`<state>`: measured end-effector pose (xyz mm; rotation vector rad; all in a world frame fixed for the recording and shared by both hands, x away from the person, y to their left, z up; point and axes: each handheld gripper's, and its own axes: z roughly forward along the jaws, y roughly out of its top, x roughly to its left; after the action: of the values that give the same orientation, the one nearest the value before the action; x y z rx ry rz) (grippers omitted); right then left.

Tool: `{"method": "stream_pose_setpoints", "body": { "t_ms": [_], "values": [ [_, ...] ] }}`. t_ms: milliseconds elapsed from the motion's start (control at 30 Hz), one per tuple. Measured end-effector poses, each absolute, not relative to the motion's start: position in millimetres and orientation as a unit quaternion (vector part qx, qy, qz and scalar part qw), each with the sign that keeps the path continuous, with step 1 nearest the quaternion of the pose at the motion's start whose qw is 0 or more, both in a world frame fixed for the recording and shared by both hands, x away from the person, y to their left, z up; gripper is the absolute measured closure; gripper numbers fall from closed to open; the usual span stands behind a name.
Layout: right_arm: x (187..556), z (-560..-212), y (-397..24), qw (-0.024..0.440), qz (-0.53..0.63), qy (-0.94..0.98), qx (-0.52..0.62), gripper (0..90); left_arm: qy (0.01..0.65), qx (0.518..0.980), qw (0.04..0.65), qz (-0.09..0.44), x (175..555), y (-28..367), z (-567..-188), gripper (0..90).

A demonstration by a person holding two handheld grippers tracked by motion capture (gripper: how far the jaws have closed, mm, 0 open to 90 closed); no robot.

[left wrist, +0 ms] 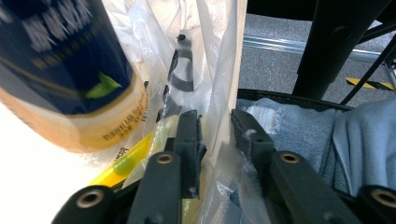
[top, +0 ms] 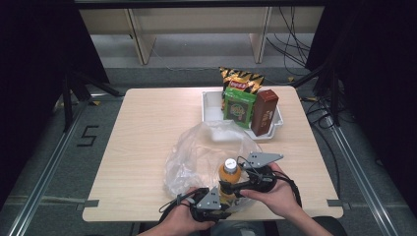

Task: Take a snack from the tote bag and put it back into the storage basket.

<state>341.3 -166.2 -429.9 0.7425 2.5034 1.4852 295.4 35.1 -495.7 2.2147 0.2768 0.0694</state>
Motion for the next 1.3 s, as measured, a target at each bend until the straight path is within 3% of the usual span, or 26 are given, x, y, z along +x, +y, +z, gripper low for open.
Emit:
{"method": "stream_pose_setpoints", "body": {
  "t_ms": [233,600,767,867,1033,1133,1300],
  "values": [
    [344.9,-415.4,-164.0,0.071,0.514,0.817,0.25,31.0,0.116,0.894,0.432,0.022,298.2,36.3,-496.0,78.6],
    [352.4,-394.6,-161.6,0.063,0.534,0.805,0.249,31.0,0.125,0.892,0.434,0.028,300.1,37.1,-495.6,77.9],
    [354.8,-389.3,-161.2,0.08,0.54,0.801,0.245,30.9,0.128,0.89,0.436,0.029,301.2,37.7,-495.4,78.2],
    [356.0,-386.9,-160.7,0.055,0.54,0.804,0.242,30.9,0.127,0.891,0.434,0.028,301.9,38.0,-494.8,78.8],
    [356.2,-380.2,-161.1,0.057,0.549,0.793,0.258,30.9,0.123,0.895,0.428,0.022,300.4,36.8,-497.7,80.3],
    [360.5,-375.7,-164.5,0.08,0.551,0.792,0.25,30.9,0.122,0.896,0.426,0.021,300.7,36.4,-497.7,80.7],
    [362.9,-375.0,-166.0,0.073,0.554,0.787,0.261,31.0,0.125,0.894,0.43,0.018,302.8,37.0,-498.4,81.5]
  ]
}}
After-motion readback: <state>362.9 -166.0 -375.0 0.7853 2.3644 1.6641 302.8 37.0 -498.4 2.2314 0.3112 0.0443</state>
